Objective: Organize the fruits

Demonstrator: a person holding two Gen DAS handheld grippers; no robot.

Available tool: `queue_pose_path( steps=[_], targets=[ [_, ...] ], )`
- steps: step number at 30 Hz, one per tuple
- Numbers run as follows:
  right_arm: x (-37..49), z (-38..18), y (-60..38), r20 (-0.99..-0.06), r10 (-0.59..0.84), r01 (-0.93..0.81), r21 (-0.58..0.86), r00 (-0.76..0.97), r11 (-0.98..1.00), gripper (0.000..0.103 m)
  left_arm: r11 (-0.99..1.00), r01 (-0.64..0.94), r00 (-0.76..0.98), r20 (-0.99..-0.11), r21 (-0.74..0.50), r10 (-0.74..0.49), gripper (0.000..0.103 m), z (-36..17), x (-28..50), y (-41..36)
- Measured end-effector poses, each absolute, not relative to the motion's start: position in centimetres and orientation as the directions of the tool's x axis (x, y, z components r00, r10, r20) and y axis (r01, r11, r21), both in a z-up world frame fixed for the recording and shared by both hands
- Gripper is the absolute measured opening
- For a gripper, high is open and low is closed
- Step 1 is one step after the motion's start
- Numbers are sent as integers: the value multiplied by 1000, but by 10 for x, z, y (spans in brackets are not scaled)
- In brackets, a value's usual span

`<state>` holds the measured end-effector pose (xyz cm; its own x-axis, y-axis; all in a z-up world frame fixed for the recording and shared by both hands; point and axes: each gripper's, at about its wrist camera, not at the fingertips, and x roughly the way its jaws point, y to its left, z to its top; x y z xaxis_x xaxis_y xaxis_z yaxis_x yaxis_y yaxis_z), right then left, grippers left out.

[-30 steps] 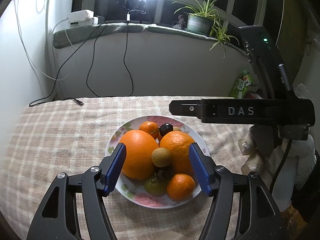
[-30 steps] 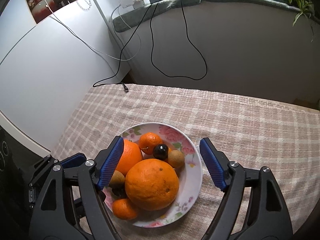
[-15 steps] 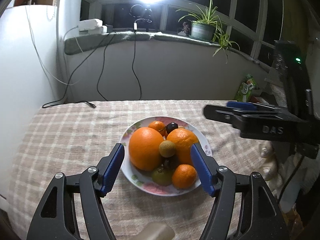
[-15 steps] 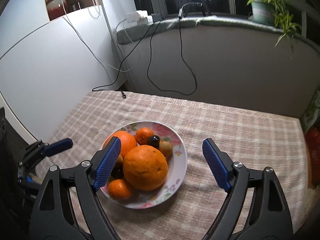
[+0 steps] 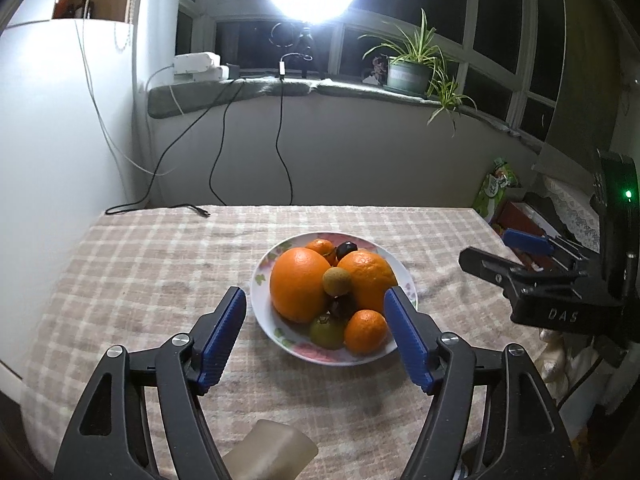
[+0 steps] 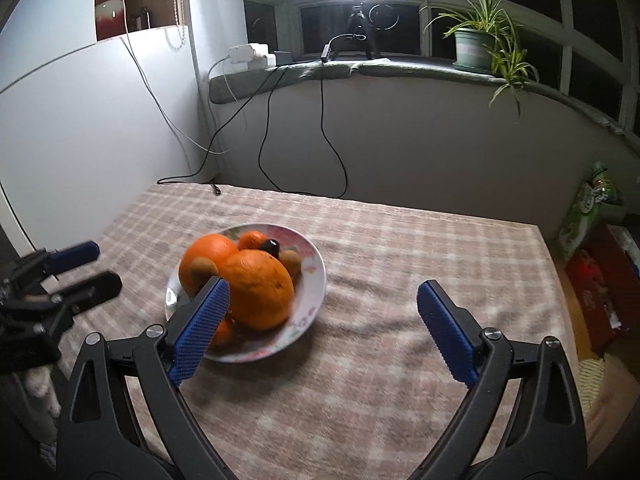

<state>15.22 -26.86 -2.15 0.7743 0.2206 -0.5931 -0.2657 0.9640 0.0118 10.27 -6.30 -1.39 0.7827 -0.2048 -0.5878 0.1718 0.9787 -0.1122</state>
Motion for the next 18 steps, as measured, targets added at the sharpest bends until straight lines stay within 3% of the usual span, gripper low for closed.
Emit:
queue_pose_path(
  steps=[18],
  targets=[
    [129, -19, -264, -574, 223, -274, -3, 788, 962, 97, 982, 157, 799, -570, -109, -191, 72, -7, 87, -63]
  ],
)
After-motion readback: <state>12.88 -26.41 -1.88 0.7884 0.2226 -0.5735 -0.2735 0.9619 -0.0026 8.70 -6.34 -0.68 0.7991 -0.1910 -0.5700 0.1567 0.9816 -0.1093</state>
